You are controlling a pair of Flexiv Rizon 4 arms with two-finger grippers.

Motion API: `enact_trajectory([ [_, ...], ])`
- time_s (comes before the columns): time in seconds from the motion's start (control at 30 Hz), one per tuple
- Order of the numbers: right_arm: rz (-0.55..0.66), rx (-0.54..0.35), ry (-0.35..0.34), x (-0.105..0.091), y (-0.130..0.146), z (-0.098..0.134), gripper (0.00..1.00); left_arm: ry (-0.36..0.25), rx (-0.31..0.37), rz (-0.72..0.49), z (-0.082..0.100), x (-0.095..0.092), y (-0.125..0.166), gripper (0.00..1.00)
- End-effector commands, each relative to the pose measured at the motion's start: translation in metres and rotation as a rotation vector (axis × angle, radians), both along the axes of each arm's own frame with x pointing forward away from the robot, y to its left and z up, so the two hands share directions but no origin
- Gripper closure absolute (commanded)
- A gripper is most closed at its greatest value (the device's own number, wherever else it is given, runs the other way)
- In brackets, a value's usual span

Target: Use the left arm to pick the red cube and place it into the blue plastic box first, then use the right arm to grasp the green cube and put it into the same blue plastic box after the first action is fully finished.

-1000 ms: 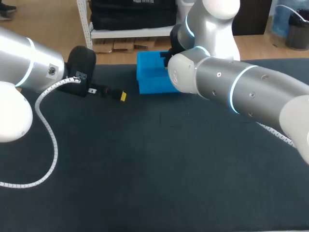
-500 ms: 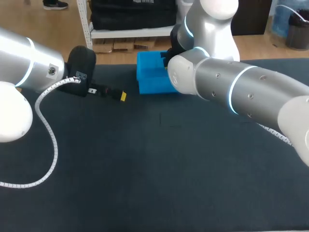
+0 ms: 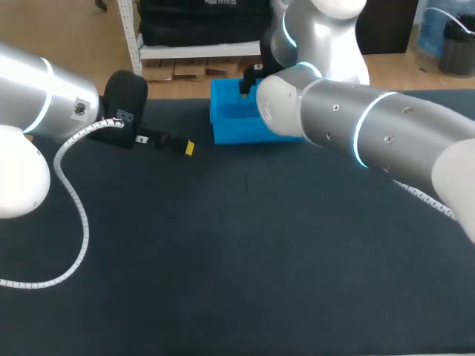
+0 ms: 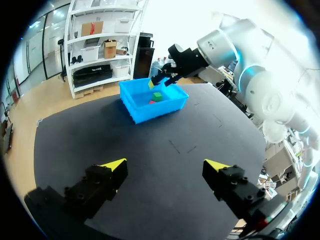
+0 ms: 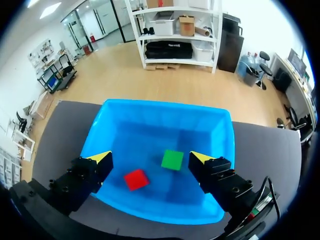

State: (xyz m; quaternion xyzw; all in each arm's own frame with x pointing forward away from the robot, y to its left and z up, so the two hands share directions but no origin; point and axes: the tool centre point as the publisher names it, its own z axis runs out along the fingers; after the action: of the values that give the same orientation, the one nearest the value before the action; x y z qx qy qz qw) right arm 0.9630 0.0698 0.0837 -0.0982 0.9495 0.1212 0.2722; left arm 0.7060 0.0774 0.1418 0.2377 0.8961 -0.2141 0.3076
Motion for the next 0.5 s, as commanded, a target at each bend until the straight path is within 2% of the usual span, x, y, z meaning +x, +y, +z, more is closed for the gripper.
enact_trajectory([
  [0.03,0.023,-0.026,0.109,-0.003,-0.003,0.014,0.00,-0.002,-0.007,-0.005,-0.001,0.000,0.001,0.00],
  [0.3,0.020,-0.028,0.155,-0.021,-0.012,0.034,0.00,-0.002,-0.007,-0.005,-0.001,0.000,0.001,0.00],
  [0.5,0.040,-0.022,0.179,-0.047,-0.022,0.046,0.00,-0.002,-0.007,-0.005,-0.001,0.000,0.001,0.00],
])
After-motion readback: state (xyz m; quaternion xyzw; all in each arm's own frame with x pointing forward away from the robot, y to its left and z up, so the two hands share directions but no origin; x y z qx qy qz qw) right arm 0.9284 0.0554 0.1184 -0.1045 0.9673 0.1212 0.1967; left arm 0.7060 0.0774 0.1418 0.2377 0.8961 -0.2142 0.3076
